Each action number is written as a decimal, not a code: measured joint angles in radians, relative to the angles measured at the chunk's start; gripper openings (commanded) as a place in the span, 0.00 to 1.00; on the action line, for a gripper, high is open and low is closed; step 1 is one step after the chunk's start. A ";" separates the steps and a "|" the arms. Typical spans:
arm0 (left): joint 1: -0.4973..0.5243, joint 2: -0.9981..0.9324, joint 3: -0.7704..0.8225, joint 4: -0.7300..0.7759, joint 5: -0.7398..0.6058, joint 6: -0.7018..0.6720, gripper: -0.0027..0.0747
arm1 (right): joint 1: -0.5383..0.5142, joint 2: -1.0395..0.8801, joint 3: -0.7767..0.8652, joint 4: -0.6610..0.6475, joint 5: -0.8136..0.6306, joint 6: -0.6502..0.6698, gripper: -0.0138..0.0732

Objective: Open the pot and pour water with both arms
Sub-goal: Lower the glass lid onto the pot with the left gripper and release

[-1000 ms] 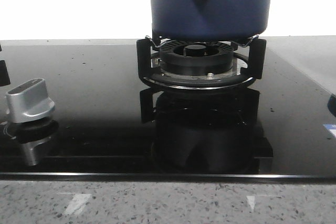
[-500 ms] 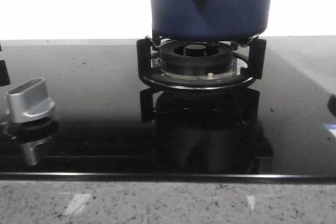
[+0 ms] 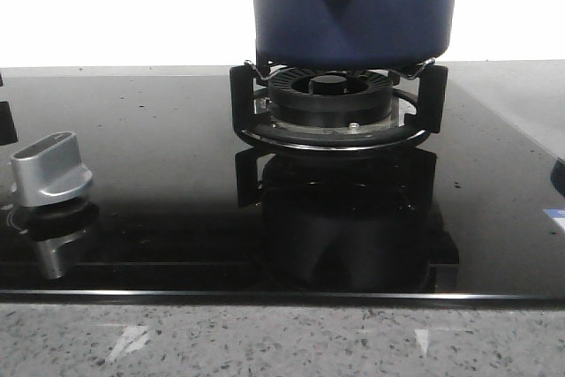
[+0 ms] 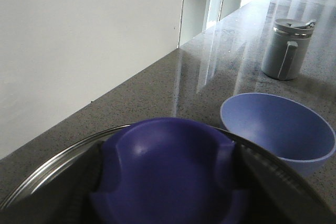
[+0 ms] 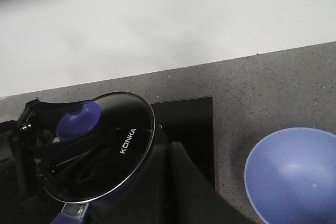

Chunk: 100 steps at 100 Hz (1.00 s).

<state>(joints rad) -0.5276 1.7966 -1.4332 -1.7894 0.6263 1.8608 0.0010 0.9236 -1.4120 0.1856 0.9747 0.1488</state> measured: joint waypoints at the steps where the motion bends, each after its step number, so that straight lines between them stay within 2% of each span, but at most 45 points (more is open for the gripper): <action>1: 0.000 0.000 0.000 0.000 0.000 0.000 0.60 | 0.000 0.000 0.000 0.000 0.000 0.000 0.08; 21: 0.000 0.001 0.000 0.000 -0.021 0.014 0.60 | 0.000 0.000 0.000 0.000 0.000 0.000 0.08; 44: 0.000 0.001 0.000 0.000 -0.021 0.029 0.73 | 0.000 0.000 0.000 0.000 0.000 0.000 0.08; 100: 0.011 -0.098 0.000 0.002 -0.017 0.031 0.71 | 0.000 0.000 0.000 0.000 0.000 0.000 0.08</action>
<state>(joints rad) -0.5168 1.6986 -1.4332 -1.7875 0.6098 1.8922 0.0010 0.9236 -1.4120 0.1856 0.9747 0.1488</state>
